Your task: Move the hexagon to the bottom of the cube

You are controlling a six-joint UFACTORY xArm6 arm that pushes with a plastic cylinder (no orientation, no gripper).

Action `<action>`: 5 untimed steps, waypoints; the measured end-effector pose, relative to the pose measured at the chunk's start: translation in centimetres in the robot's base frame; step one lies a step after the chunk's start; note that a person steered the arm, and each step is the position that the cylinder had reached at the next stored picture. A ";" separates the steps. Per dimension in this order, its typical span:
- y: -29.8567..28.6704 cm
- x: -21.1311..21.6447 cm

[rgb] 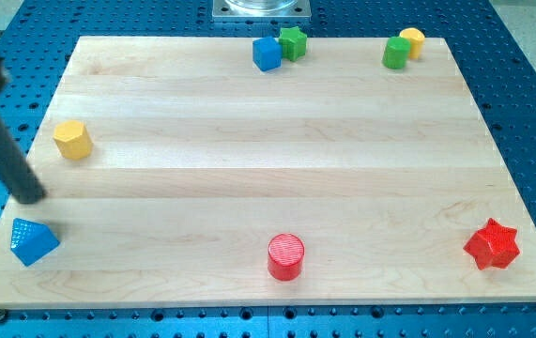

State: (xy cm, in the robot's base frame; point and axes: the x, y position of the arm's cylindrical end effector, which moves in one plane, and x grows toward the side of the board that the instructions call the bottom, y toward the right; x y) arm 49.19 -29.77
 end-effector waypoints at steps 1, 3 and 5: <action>-0.4 -4.0; 11.2 -7.0; 11.2 -8.2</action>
State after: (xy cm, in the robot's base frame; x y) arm 40.99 -18.56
